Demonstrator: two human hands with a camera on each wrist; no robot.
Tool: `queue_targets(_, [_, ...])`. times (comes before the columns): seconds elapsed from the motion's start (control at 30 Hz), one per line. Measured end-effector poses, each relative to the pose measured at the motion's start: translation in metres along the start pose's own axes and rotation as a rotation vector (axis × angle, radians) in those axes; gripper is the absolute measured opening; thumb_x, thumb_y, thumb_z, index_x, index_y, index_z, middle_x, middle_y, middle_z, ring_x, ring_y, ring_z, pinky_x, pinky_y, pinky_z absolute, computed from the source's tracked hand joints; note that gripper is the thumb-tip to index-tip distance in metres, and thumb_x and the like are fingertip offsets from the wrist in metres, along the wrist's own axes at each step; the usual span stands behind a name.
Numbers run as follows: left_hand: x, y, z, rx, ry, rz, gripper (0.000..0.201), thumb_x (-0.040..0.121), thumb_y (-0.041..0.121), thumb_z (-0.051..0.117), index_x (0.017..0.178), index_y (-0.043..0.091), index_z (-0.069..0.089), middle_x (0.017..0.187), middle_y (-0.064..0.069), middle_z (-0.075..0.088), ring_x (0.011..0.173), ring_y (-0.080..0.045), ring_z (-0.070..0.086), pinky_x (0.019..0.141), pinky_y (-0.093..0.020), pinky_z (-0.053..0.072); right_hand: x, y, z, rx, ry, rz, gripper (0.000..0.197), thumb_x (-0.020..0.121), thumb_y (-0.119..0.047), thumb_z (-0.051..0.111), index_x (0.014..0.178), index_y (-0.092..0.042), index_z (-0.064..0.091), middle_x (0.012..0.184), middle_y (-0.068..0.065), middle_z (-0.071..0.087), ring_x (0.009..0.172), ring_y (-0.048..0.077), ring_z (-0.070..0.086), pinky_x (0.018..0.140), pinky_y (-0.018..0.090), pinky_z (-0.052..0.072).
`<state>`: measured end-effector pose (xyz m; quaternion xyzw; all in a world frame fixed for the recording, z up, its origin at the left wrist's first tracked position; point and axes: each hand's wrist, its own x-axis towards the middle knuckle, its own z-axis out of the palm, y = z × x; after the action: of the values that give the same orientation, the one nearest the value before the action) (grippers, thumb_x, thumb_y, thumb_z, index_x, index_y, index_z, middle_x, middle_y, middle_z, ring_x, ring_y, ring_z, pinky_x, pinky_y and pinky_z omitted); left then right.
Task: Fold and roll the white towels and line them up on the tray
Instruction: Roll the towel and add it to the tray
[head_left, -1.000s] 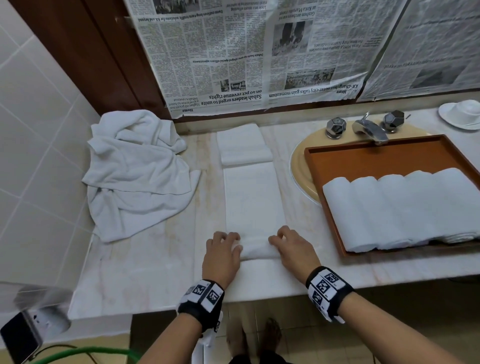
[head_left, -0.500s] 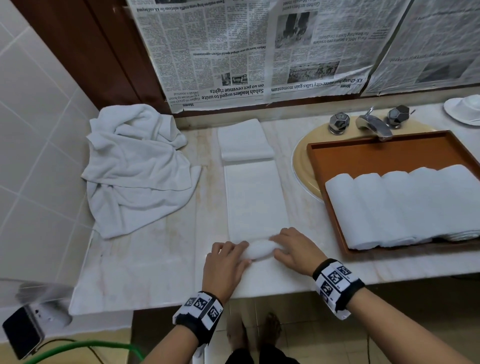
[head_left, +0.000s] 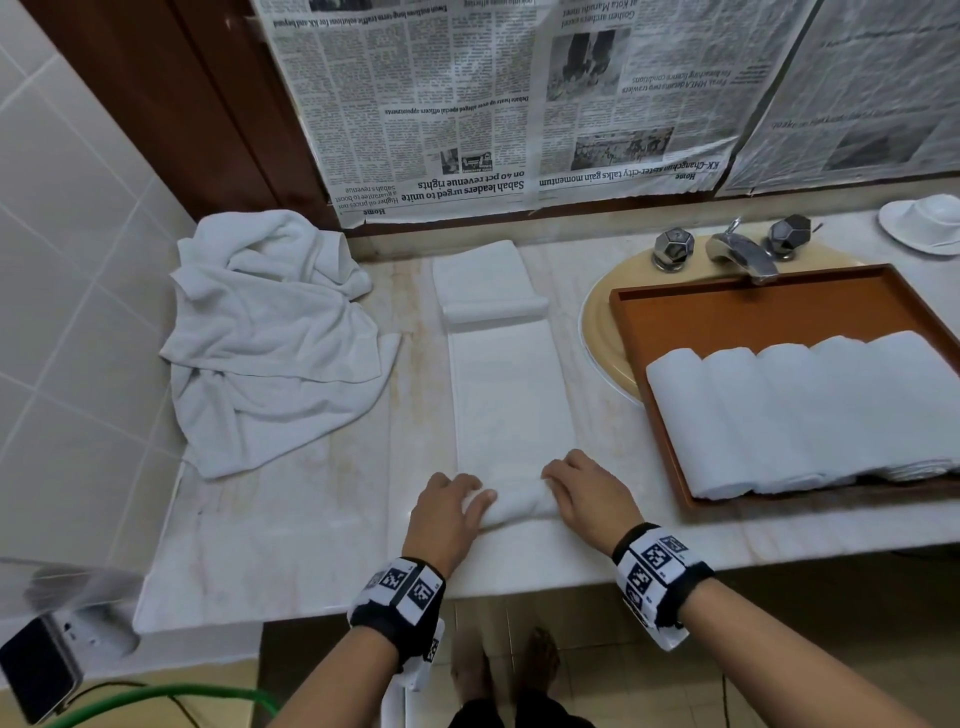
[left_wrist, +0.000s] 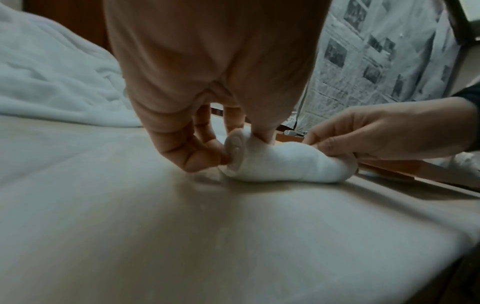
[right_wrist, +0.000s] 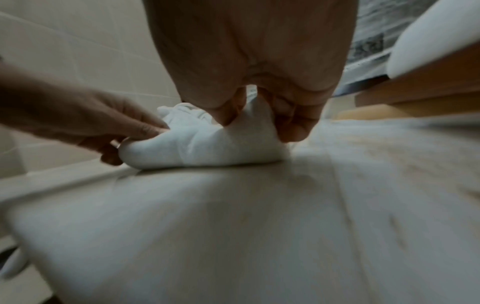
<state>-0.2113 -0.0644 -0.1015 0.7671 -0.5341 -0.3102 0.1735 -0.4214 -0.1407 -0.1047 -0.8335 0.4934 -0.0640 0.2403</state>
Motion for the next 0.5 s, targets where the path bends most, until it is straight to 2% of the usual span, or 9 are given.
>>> queue_targets(0.1, [0.000, 0.001, 0.001, 0.113, 0.060, 0.062, 0.036, 0.098, 0.045, 0.054, 0.107, 0.014, 0.068, 0.116, 0.002, 0.046, 0.099, -0.018, 0.055, 0.081, -0.032, 0.048, -0.001, -0.004, 0.005, -0.036, 0.019, -0.026, 0.016, 0.099, -0.017, 0.047, 0.103, -0.012, 0.062, 0.102, 0.004, 0.057, 0.093, 0.025, 0.053, 0.074, 0.034, 0.044])
queue_targets(0.17, [-0.003, 0.005, 0.002, 0.144, 0.053, 0.146, 0.032, 0.099, 0.041, 0.052, 0.114, 0.017, 0.067, 0.124, 0.003, 0.047, 0.106, -0.018, 0.052, 0.085, -0.033, 0.047, 0.000, -0.006, 0.003, 0.024, -0.031, 0.049, 0.017, 0.101, -0.018, 0.042, 0.104, -0.013, 0.059, 0.104, 0.001, 0.056, 0.098, 0.021, 0.049, 0.079, 0.034, 0.044])
queue_targets(0.27, [-0.008, 0.005, 0.005, 0.214, -0.052, 0.203, 0.045, 0.098, 0.058, 0.044, 0.132, 0.032, 0.056, 0.123, 0.007, 0.055, 0.114, -0.018, 0.050, 0.092, -0.034, 0.044, 0.004, -0.005, 0.001, 0.068, -0.058, 0.098, 0.017, 0.100, -0.016, 0.043, 0.102, -0.013, 0.060, 0.102, 0.002, 0.058, 0.096, 0.022, 0.051, 0.081, 0.035, 0.043])
queue_targets(0.33, [-0.012, 0.001, 0.005, 0.248, -0.066, 0.221, 0.054, 0.091, 0.070, 0.044, 0.132, 0.036, 0.055, 0.123, 0.010, 0.055, 0.113, -0.015, 0.050, 0.092, -0.033, 0.043, 0.005, -0.006, 0.002, 0.065, -0.063, 0.119, 0.017, 0.099, -0.013, 0.044, 0.101, -0.013, 0.061, 0.100, 0.002, 0.059, 0.094, 0.023, 0.051, 0.079, 0.034, 0.042])
queue_targets(0.4, [-0.014, -0.003, 0.007, 0.276, -0.068, 0.244, 0.056, 0.088, 0.073, 0.048, 0.129, 0.037, 0.057, 0.123, 0.012, 0.055, 0.112, -0.013, 0.048, 0.089, -0.029, 0.042, 0.003, -0.008, 0.001, 0.033, -0.069, 0.129, 0.016, 0.098, -0.011, 0.044, 0.101, -0.014, 0.059, 0.099, 0.002, 0.058, 0.092, 0.024, 0.053, 0.076, 0.033, 0.042])
queue_targets(0.47, [-0.015, -0.004, 0.007, 0.268, -0.080, 0.230, 0.052, 0.089, 0.069, 0.051, 0.127, 0.034, 0.060, 0.122, 0.012, 0.054, 0.113, -0.011, 0.047, 0.086, -0.025, 0.041, -0.001, -0.012, -0.002, -0.083, -0.032, 0.051, 0.020, 0.089, -0.004, 0.052, 0.105, -0.016, 0.058, 0.099, 0.002, 0.058, 0.088, 0.025, 0.055, 0.071, 0.033, 0.043])
queue_targets(0.5, [-0.014, -0.002, 0.007, 0.261, -0.084, 0.217, 0.050, 0.090, 0.067, 0.051, 0.125, 0.033, 0.061, 0.121, 0.012, 0.054, 0.112, -0.012, 0.047, 0.084, -0.025, 0.040, -0.004, -0.013, -0.003, -0.136, -0.001, -0.029, 0.030, 0.080, 0.000, 0.059, 0.104, -0.017, 0.061, 0.099, 0.002, 0.059, 0.086, 0.025, 0.057, 0.068, 0.033, 0.044])
